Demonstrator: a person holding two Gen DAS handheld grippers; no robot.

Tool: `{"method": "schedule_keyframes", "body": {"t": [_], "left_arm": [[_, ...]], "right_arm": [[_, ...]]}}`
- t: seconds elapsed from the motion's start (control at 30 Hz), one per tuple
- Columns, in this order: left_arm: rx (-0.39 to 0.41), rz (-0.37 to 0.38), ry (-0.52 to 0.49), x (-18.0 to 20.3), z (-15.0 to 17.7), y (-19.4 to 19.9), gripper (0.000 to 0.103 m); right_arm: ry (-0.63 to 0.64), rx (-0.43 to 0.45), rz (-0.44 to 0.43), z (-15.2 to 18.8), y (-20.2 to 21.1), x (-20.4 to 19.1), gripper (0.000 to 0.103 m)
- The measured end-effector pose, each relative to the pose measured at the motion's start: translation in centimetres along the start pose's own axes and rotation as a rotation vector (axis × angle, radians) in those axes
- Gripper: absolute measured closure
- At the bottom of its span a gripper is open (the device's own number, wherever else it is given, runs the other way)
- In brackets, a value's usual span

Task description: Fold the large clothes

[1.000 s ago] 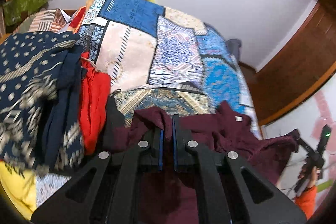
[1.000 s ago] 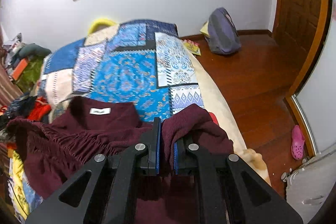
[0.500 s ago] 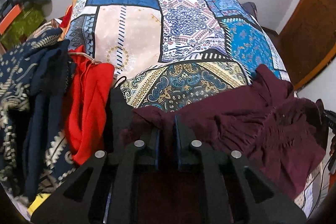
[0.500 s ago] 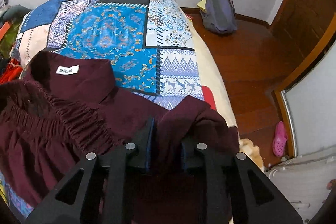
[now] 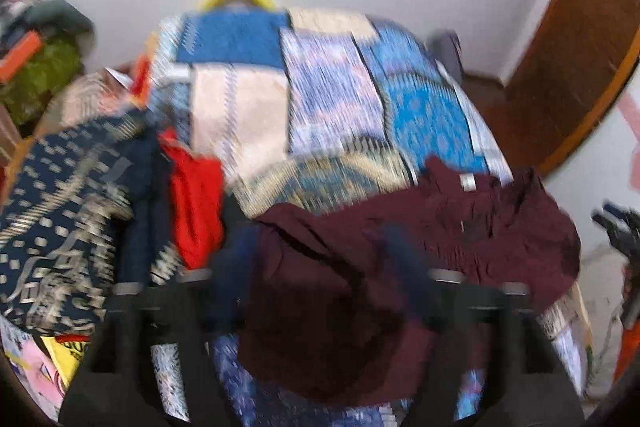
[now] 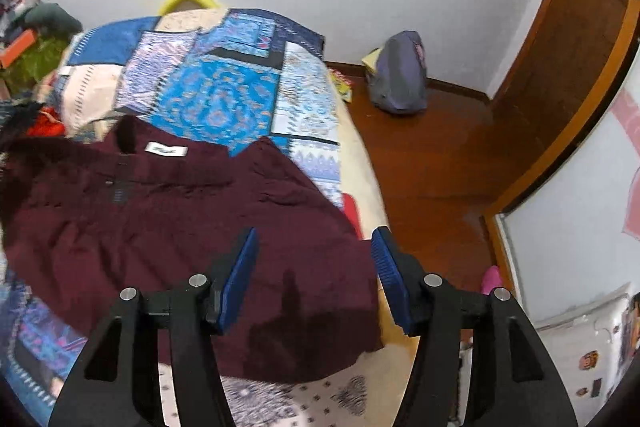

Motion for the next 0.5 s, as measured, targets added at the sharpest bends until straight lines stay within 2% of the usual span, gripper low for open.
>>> {"method": "schedule_keyframes", "body": {"t": [0.07, 0.2, 0.3, 0.43, 0.5], "left_arm": [[0.058, -0.008, 0.011, -0.1, -0.3, 1.2, 0.017], [0.041, -0.045, -0.046, 1.1, 0.1, 1.2, 0.017], [0.015, -0.057, -0.131, 3.3, 1.9, 0.3, 0.017], [-0.042, -0.008, -0.2, 6.2, 5.1, -1.9, 0.017], [-0.086, -0.001, -0.244, 7.9, 7.3, -3.9, 0.017]], "right_arm": [[0.004, -0.004, -0.045, 0.1, 0.0, -1.1, 0.048], [0.033, -0.017, -0.113, 0.2, -0.8, -4.3, 0.048], [0.059, -0.027, -0.165, 0.7, -1.5, -7.0, 0.048], [0.106, -0.074, -0.256, 1.8, -3.2, -11.2, 0.048], [0.134, -0.106, -0.258, 2.8, -4.3, -12.5, 0.048]]}}
Point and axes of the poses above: each gripper's, at about its wrist camera, not at the fingertips, and y roughly against the way its jaws point, x to its right, z to its underside, the point moved 3 cm from there along -y, roughly the way its jaws point, and after that the axes turned 3 degrees about -z, right-handed, at the moved point
